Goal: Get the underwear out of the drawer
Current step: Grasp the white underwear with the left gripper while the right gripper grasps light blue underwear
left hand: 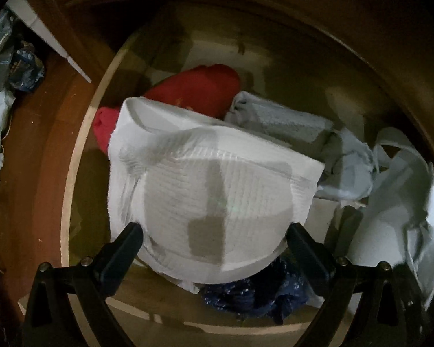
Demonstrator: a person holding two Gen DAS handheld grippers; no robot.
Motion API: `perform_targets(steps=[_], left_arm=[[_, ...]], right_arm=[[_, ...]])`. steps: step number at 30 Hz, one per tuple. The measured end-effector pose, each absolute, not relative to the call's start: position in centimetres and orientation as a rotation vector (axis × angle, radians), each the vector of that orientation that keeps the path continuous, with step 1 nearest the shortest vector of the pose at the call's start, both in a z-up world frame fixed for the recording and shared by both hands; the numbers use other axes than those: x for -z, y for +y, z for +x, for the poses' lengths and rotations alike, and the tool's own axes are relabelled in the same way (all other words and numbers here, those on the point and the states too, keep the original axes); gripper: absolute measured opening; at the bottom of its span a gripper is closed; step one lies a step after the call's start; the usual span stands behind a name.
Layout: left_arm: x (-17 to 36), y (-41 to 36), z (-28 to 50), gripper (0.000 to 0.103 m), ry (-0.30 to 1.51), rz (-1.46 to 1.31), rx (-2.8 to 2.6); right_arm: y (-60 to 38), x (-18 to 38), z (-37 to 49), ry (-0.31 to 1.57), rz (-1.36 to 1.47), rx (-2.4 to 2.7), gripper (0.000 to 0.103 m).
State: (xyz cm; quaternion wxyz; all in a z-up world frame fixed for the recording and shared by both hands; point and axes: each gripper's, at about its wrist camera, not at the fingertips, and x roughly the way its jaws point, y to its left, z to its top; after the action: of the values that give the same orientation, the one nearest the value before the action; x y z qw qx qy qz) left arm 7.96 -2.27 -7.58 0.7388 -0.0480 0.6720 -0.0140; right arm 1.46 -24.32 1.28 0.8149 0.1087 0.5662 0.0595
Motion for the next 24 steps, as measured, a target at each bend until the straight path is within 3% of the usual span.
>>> perform_targets(steps=[3, 5, 10, 13, 18, 24], left_arm=[[7.8, -2.3, 8.2, 0.102, 1.479, -0.111, 0.019], [7.9, -2.0, 8.2, 0.097, 1.48, -0.126, 0.01], [7.9, -1.5, 7.9, 0.062, 1.486, -0.133, 0.033], [7.4, -1.4, 7.4, 0.05, 1.491, -0.144, 0.058], [5.9, -0.6, 6.2, 0.043, 1.469, -0.174, 0.095], [3.1, 0.3, 4.5, 0.042, 1.414, -0.17, 0.147]], right_arm=[[-24.9, -1.5, 1.5, 1.207, 0.267, -0.135, 0.026], [-24.9, -1.7, 1.4, 1.201, 0.272, -0.141, 0.026], [-24.5, -1.9, 1.5, 1.191, 0.273, -0.157, 0.026], [-24.5, -1.9, 1.3, 1.19, 0.278, -0.161, 0.026], [-24.6, -1.9, 1.2, 1.188, 0.272, -0.166, 0.026], [-24.9, -2.0, 1.1, 1.188, 0.278, -0.154, 0.026]])
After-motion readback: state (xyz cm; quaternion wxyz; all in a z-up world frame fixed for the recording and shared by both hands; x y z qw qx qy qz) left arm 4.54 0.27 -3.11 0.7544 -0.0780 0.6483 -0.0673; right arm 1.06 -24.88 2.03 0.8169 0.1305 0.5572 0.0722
